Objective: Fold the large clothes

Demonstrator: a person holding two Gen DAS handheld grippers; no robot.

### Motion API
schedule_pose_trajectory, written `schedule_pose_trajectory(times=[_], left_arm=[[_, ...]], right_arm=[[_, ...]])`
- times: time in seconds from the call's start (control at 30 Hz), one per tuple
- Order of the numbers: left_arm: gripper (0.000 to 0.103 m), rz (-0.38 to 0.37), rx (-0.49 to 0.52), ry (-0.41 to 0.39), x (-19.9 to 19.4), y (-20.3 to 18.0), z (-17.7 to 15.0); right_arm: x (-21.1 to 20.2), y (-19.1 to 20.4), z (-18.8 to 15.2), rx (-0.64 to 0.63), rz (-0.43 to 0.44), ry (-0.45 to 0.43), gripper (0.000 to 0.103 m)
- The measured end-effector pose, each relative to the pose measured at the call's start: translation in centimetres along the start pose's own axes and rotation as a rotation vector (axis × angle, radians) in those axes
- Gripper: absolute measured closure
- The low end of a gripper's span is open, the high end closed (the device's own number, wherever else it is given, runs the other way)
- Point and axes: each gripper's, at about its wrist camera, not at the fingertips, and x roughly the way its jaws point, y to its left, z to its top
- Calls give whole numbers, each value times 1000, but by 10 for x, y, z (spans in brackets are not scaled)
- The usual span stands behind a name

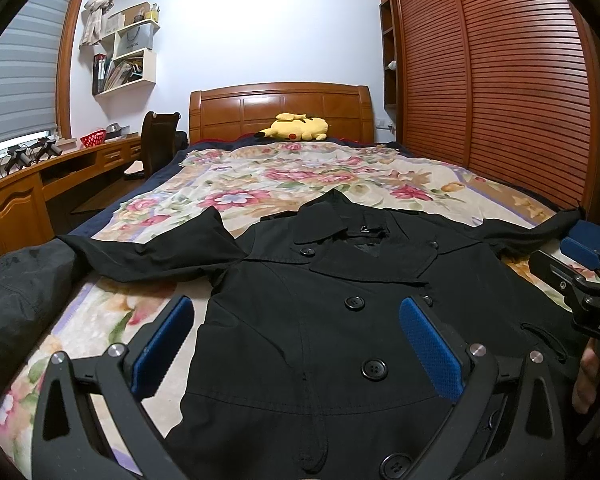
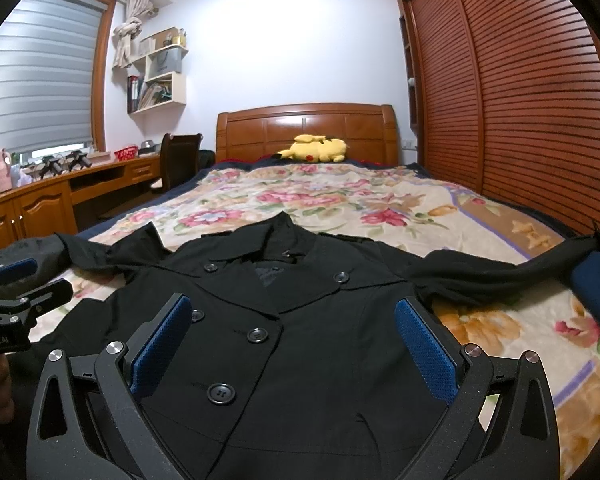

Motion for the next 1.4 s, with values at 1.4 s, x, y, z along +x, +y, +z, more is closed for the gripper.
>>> schedule_pose_trajectory(times=[1.4], left_arm=[[0,2,-2,-9,-4,2,5]], right_arm=[[0,1,0,2,0,0,0]])
